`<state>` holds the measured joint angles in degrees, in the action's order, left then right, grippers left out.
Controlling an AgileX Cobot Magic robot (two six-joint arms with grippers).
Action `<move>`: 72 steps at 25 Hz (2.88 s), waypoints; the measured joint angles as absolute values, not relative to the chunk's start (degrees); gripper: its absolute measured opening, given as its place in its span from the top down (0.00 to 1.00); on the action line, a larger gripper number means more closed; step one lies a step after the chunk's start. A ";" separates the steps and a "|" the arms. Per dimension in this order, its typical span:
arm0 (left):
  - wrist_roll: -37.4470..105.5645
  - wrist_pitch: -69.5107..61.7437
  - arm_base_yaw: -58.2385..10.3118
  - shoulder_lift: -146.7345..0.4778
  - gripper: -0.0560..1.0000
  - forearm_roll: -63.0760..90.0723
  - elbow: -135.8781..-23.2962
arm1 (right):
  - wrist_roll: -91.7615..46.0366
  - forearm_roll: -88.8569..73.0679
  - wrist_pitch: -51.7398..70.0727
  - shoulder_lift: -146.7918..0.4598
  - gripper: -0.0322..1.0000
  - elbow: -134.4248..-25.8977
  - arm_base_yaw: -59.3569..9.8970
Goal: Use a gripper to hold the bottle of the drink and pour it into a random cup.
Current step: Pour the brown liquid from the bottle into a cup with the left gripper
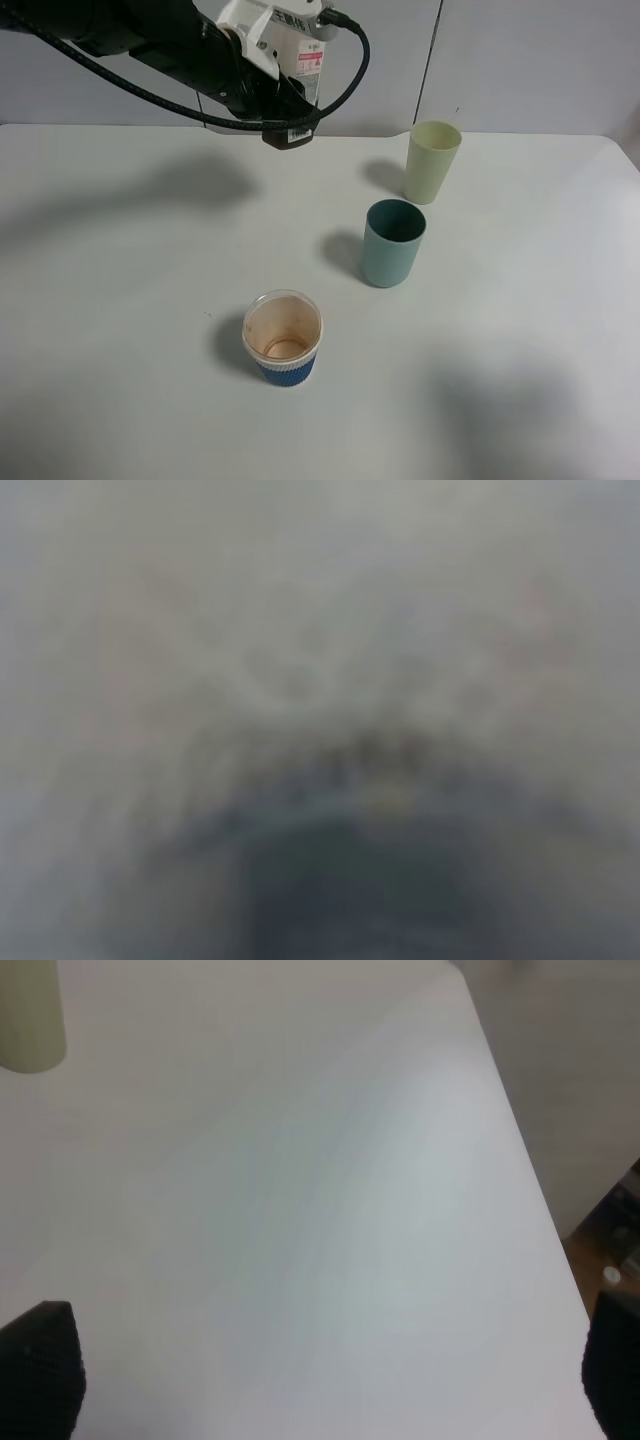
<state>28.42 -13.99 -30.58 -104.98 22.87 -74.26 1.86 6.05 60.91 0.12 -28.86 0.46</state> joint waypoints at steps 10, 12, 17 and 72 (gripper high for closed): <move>28.48 -12.23 -31.93 -102.43 0.62 18.40 -70.91 | 1.86 6.05 60.91 0.12 0.01 -28.86 0.46; 28.48 -11.83 -32.03 -102.05 0.62 16.91 -70.53 | 1.86 6.05 60.91 0.12 0.01 -28.86 0.46; 28.62 -8.18 -34.95 -100.21 0.62 8.56 -66.79 | 1.86 6.05 60.91 0.12 0.01 -28.86 0.46; -29.80 -40.23 -55.96 -110.40 0.62 -77.74 -68.74 | 1.86 6.05 60.91 0.12 0.01 -28.86 0.46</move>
<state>-29.80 -40.23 -55.96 -110.40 -77.74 -68.74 1.86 6.05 60.91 0.12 -28.86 0.46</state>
